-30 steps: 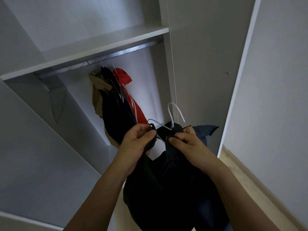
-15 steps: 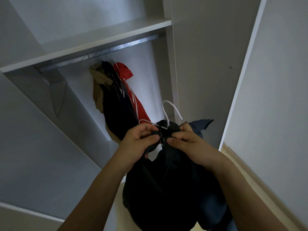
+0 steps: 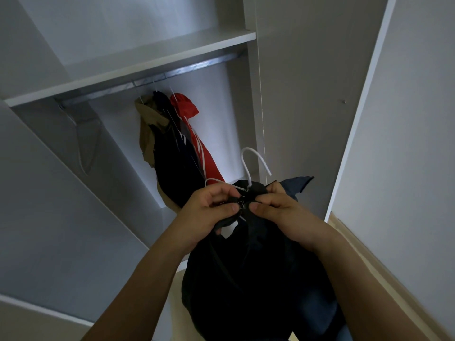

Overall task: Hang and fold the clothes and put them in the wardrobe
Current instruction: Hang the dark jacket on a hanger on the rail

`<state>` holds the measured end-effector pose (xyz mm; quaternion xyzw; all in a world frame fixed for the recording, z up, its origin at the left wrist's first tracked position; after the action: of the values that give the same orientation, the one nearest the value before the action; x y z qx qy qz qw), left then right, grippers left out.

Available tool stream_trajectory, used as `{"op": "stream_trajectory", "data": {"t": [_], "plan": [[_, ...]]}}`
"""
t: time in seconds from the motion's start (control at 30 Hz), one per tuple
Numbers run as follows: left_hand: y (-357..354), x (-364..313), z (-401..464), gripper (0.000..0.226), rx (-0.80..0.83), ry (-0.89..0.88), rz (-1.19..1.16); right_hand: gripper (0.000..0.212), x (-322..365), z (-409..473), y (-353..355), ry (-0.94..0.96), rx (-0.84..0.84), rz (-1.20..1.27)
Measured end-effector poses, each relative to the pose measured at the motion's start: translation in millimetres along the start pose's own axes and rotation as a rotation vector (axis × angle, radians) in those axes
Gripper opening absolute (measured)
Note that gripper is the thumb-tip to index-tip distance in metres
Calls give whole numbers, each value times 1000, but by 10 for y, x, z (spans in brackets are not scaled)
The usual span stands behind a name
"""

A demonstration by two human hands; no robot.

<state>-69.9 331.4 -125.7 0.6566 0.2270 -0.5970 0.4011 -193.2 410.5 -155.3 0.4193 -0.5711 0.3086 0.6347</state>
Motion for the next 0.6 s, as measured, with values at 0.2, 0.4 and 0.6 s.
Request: {"op": "stream_trajectory", "data": {"t": [0.2, 0.4, 0.6], "plan": [[-43, 20, -34, 13, 4, 4, -36, 20, -80, 30, 6, -25, -82, 149], [35, -47, 65, 5, -149, -164, 196, 17, -100, 28, -74, -102, -42, 264], [-37, -91, 35, 16, -143, -304, 375, 14, -104, 13, -101, -98, -43, 271]]}}
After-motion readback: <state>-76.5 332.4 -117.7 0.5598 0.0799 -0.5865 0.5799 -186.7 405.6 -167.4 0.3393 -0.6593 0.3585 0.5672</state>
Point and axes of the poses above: each hand's wrist, its own z-axis towards the middle knuckle, its own y-axis out of the back of the hand, x = y × z, the point moved 8 cm from there along z, towards the middle knuckle, and after that the axes turned 13 degrees about -x, right-handed, at the moved point
